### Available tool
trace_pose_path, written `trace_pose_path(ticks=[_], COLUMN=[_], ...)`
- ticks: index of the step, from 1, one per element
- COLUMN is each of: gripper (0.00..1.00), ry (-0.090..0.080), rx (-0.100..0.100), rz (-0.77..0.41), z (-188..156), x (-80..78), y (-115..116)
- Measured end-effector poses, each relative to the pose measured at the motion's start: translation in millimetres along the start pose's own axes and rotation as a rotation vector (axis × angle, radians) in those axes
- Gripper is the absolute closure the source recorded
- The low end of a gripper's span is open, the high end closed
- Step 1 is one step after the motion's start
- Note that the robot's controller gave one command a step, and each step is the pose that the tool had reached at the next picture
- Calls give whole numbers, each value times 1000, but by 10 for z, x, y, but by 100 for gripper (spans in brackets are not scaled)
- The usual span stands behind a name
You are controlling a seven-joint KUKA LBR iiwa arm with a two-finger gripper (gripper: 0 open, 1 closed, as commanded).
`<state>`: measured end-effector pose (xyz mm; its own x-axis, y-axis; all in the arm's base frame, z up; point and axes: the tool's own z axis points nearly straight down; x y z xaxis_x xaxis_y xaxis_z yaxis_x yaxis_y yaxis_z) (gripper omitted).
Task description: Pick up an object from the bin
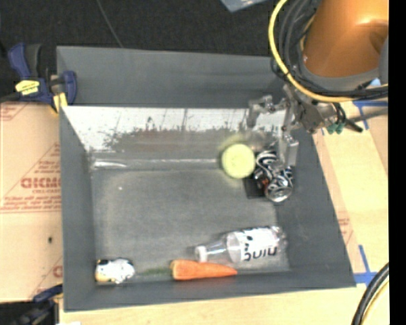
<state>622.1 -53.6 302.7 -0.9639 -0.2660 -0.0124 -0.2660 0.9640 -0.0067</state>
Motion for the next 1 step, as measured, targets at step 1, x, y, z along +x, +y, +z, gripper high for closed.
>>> trace_pose_path(ticks=[1], gripper=[0], ry=[6], rx=[-3], rz=[138], z=[-383], x=[-13], y=[-50])
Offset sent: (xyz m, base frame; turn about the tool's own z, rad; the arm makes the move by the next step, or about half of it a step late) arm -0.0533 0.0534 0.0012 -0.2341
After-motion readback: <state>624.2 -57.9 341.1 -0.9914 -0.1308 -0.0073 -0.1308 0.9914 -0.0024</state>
